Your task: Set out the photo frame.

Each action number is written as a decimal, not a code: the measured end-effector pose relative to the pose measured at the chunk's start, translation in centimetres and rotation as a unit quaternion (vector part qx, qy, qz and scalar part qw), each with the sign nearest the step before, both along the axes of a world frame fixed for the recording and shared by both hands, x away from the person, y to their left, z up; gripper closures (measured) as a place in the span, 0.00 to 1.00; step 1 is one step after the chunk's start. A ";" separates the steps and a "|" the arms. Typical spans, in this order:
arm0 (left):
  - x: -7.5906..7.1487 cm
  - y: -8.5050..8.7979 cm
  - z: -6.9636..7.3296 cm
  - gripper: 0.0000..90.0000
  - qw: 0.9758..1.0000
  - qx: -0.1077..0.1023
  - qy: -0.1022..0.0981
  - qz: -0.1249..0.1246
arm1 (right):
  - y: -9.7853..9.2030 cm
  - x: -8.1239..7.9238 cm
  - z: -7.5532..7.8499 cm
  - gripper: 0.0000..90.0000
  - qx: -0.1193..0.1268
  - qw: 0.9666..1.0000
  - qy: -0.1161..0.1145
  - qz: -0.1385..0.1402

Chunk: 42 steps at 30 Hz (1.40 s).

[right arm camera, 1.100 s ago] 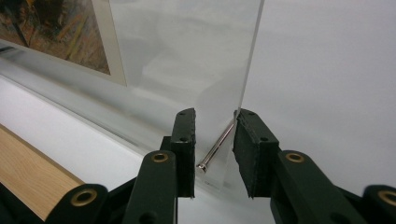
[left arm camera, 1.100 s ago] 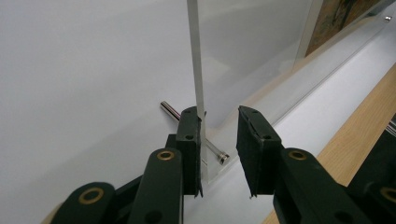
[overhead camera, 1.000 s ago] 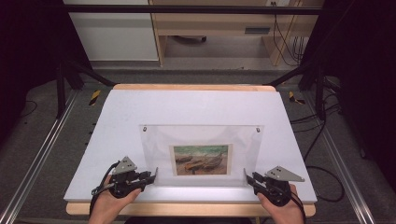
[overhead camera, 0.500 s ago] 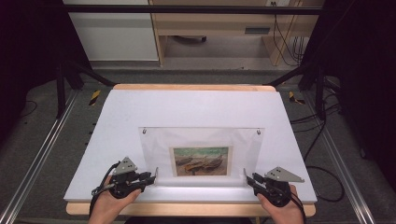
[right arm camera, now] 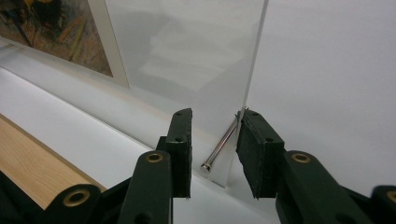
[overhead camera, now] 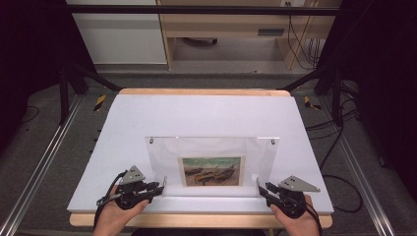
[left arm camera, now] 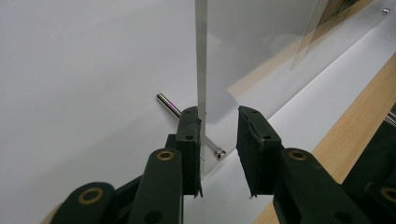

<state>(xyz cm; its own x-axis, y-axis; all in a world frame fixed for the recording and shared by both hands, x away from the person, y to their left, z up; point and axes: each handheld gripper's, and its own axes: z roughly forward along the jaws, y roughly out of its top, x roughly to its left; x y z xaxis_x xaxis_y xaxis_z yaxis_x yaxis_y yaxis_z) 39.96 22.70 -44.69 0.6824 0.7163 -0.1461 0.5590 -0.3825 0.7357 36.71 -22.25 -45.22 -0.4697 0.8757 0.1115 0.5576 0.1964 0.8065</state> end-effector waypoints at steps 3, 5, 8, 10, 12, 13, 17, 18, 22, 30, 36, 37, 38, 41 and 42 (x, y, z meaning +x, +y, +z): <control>0.0 0.0 0.0 0.77 1.000 0.000 0.002 0.000 | 0.0 0.0 0.0 0.73 -0.001 1.000 0.000 0.000; 0.0 0.0 0.0 0.77 1.000 0.000 0.002 0.000 | 0.0 0.0 0.0 0.72 0.001 1.000 0.000 0.001; 0.0 0.0 0.0 0.77 1.000 0.000 0.002 0.000 | 0.1 0.0 0.0 0.72 -0.001 1.000 -0.002 0.002; 0.0 0.0 0.0 0.77 1.000 0.000 0.002 0.000 | 0.1 0.0 0.0 0.71 -0.001 1.000 -0.002 0.003; 0.0 0.0 0.0 0.77 1.000 -0.001 0.003 -0.001 | 0.1 0.0 0.0 0.71 -0.001 1.000 -0.003 0.003; 0.0 0.0 0.0 0.77 1.000 -0.001 0.003 -0.001 | 0.1 0.0 0.0 0.70 0.000 1.000 -0.002 0.003; 0.0 0.0 0.0 0.76 1.000 -0.002 0.003 -0.001 | 0.2 0.0 0.0 0.69 0.001 1.000 -0.003 0.003; 0.0 0.0 0.0 0.76 1.000 -0.002 0.003 -0.001 | 0.2 0.0 0.0 0.68 0.000 1.000 -0.003 0.003; 0.0 -0.1 0.0 0.76 1.000 -0.003 0.003 -0.002 | 0.3 0.0 0.0 0.67 0.000 1.000 -0.003 0.005; 0.1 0.1 0.1 0.60 1.000 -0.010 -0.008 0.010 | 0.5 0.1 -0.1 0.58 -0.001 1.000 -0.008 0.010; 0.2 0.3 0.3 0.42 0.999 -0.027 -0.018 0.018 | 1.0 0.3 -0.1 0.37 -0.010 1.000 -0.014 0.012; 0.2 0.3 0.3 0.40 0.999 -0.029 -0.020 0.018 | 1.0 0.4 -0.1 0.34 -0.013 1.000 -0.018 0.014; 0.2 0.3 0.3 0.37 0.999 -0.029 -0.022 0.019 | 1.0 0.4 -0.1 0.31 -0.013 1.000 -0.020 0.013; 0.4 0.4 0.4 0.28 0.999 -0.033 -0.028 0.017 | 1.1 0.4 0.0 0.23 -0.016 0.999 -0.028 0.011; 0.3 0.5 0.4 0.24 0.999 -0.034 -0.025 0.017 | 1.0 0.5 0.0 0.20 -0.016 0.999 -0.031 0.008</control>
<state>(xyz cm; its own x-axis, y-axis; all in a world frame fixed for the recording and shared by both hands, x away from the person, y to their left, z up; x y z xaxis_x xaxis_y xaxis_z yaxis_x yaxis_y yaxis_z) 40.30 23.15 -44.26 0.6647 0.7294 -0.1618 0.5336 -0.3118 0.7862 37.18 -21.20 -45.23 -0.4884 0.8711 0.0525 0.5027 0.2317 0.8328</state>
